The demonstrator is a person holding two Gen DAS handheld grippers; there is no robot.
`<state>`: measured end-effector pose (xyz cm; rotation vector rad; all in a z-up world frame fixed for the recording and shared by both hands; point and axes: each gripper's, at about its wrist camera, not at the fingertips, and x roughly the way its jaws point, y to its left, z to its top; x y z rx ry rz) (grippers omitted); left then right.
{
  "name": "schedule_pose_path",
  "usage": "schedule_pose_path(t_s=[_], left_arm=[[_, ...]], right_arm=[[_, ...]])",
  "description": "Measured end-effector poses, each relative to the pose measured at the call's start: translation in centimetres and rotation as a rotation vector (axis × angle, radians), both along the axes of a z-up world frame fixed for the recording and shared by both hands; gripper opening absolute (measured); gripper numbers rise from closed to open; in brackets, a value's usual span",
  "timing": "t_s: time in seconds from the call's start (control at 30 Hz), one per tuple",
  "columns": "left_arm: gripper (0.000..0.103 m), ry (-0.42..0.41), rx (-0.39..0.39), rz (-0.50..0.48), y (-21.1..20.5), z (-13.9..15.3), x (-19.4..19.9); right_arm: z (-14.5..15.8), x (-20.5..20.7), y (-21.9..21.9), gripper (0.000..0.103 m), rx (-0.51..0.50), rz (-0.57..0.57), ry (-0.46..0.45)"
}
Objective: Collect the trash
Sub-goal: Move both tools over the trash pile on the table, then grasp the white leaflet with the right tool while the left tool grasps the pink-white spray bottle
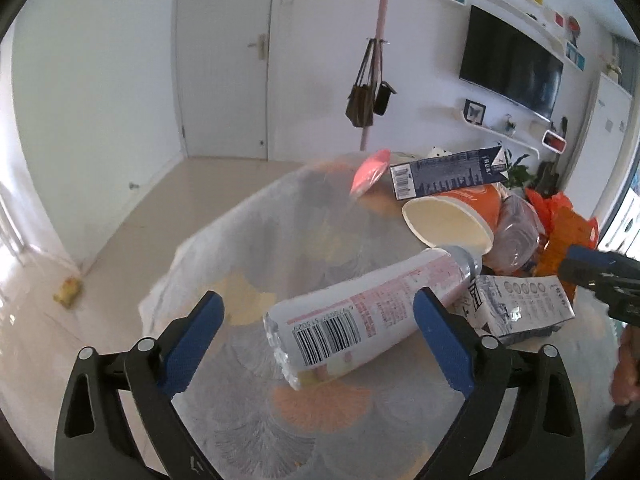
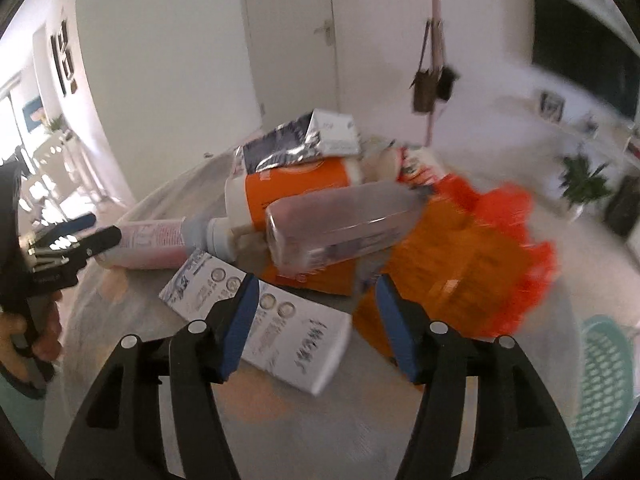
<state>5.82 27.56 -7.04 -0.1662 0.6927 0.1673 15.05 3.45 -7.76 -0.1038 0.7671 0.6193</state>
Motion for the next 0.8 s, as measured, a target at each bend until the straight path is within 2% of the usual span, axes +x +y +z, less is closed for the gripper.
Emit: schedule_pose_path(t_s=[0.1, 0.17, 0.33, 0.4, 0.47, 0.57, 0.63, 0.73, 0.8], left_arm=[[0.092, 0.021, -0.080, -0.054, -0.5, -0.6, -0.2], [0.092, 0.031, -0.095, -0.088, -1.2, -0.9, -0.5], [0.091, 0.028, -0.133, -0.156, -3.3, -1.1, -2.3], [0.091, 0.031, -0.171, -0.193, -4.0, -1.0, -3.5], [0.091, 0.034, -0.193, -0.221, -4.4, -1.0, -4.1], [0.091, 0.027, -0.153, -0.249, -5.0, -0.4, -5.7], [0.091, 0.019, -0.084, -0.244, -5.1, 0.7, -6.3], [0.091, 0.020, 0.018, -0.237, -4.9, 2.1, -4.7], [0.091, 0.029, 0.043, -0.245, -4.7, 2.6, -3.3]], right_arm=[[-1.3, 1.8, -0.8, 0.057, 0.024, 0.039, 0.146], [-2.1, 2.1, -0.7, 0.057, 0.037, 0.071, 0.197], [-1.8, -1.0, -1.4, 0.058, 0.062, 0.165, 0.242], [-1.7, -3.0, -1.6, 0.058, 0.076, 0.218, 0.268], [-1.6, -5.2, -1.3, 0.058, 0.056, 0.275, 0.260], [-0.5, -8.3, -0.7, 0.060, -0.036, 0.268, 0.149], [0.5, -9.5, -0.2, 0.071, -0.083, 0.266, 0.080], [1.1, -8.3, 1.3, 0.072, -0.106, 0.284, 0.062], [0.1, -7.5, 2.5, 0.072, -0.121, 0.304, 0.060]])
